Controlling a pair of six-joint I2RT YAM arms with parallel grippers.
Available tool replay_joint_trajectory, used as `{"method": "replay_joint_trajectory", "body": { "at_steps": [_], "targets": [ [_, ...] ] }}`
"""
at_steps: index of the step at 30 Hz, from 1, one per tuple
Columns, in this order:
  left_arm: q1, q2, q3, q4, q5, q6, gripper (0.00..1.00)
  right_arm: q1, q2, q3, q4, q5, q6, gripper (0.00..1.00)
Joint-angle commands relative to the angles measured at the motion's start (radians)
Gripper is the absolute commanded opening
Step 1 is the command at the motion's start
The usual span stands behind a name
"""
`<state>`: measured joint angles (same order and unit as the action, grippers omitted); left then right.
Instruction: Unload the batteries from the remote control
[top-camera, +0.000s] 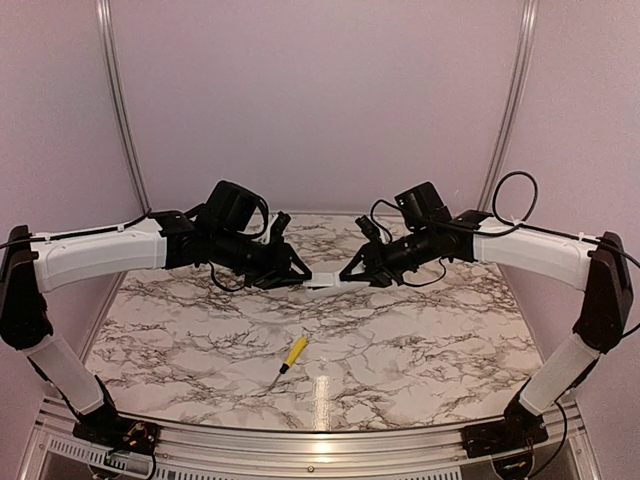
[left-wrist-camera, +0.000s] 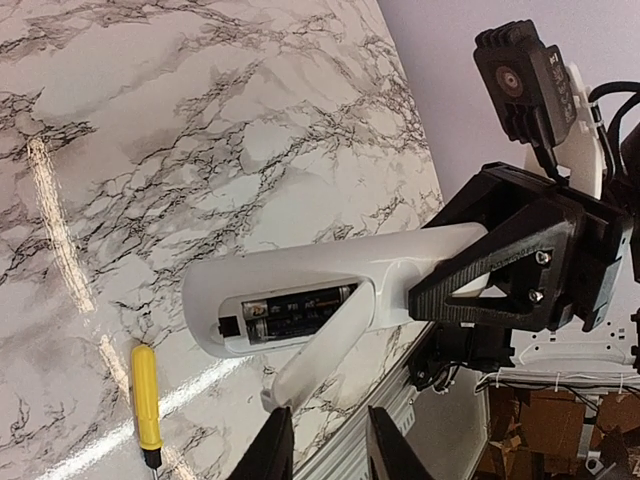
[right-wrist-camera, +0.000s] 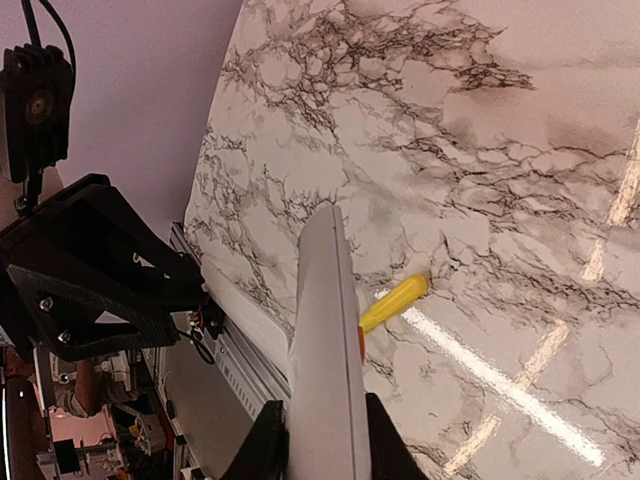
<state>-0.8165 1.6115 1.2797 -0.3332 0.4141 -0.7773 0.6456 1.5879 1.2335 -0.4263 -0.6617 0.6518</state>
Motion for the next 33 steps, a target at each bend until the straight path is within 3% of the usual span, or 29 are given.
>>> {"method": "replay_joint_trajectory", "body": {
  "at_steps": [1,33],
  "targets": [
    [-0.012,0.033,0.031,0.064,0.037,0.015,0.26,0.001,0.016,0.053,0.001,-0.009,-0.023,0.0],
    [-0.01,0.169,0.011,0.146,0.092,-0.007,0.24,-0.023,0.071,0.065,-0.055,0.063,-0.06,0.0]
  ]
}}
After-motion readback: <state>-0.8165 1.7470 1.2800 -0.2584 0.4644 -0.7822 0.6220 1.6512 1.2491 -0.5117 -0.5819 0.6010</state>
